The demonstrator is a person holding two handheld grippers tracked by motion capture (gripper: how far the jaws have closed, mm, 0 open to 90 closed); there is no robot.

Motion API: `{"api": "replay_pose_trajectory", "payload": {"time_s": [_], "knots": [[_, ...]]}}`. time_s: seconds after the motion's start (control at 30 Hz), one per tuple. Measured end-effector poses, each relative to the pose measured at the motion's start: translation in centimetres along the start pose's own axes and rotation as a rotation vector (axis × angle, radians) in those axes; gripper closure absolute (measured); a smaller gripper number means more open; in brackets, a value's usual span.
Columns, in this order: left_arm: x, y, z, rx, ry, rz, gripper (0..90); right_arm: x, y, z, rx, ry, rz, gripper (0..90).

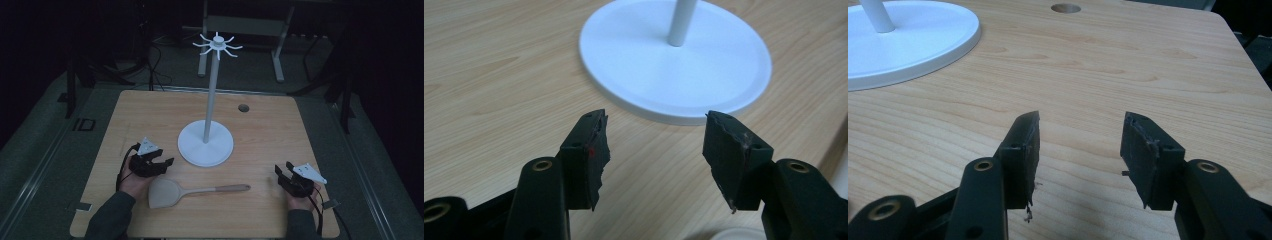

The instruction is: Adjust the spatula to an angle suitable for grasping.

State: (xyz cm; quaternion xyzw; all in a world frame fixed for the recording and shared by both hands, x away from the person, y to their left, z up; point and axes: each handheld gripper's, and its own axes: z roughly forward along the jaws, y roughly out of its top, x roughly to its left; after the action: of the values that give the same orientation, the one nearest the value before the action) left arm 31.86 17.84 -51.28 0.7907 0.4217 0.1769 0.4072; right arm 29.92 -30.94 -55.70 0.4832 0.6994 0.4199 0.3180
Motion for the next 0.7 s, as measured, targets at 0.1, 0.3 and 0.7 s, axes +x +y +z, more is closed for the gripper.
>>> {"api": "replay_pose_trajectory", "payload": {"time_s": [0.1, 0.3, 0.7], "knots": [[-0.5, 0.2, 0.4, 0.002, -0.009, 0.009, 43.0, 0.0, 0.0, 0.0, 0.000, 0.004, -0.004, 49.3], [-1.2, 0.4, 1.1, 0.009, -0.030, 0.023, 43.0, 0.1, 0.0, 0.0, -0.003, 0.007, -0.008, 48.8], [-3.3, 2.0, 2.1, 0.025, -0.081, 0.099, 44.7, 0.0, 0.0, 0.0, -0.007, 0.008, -0.003, 48.8]]}}
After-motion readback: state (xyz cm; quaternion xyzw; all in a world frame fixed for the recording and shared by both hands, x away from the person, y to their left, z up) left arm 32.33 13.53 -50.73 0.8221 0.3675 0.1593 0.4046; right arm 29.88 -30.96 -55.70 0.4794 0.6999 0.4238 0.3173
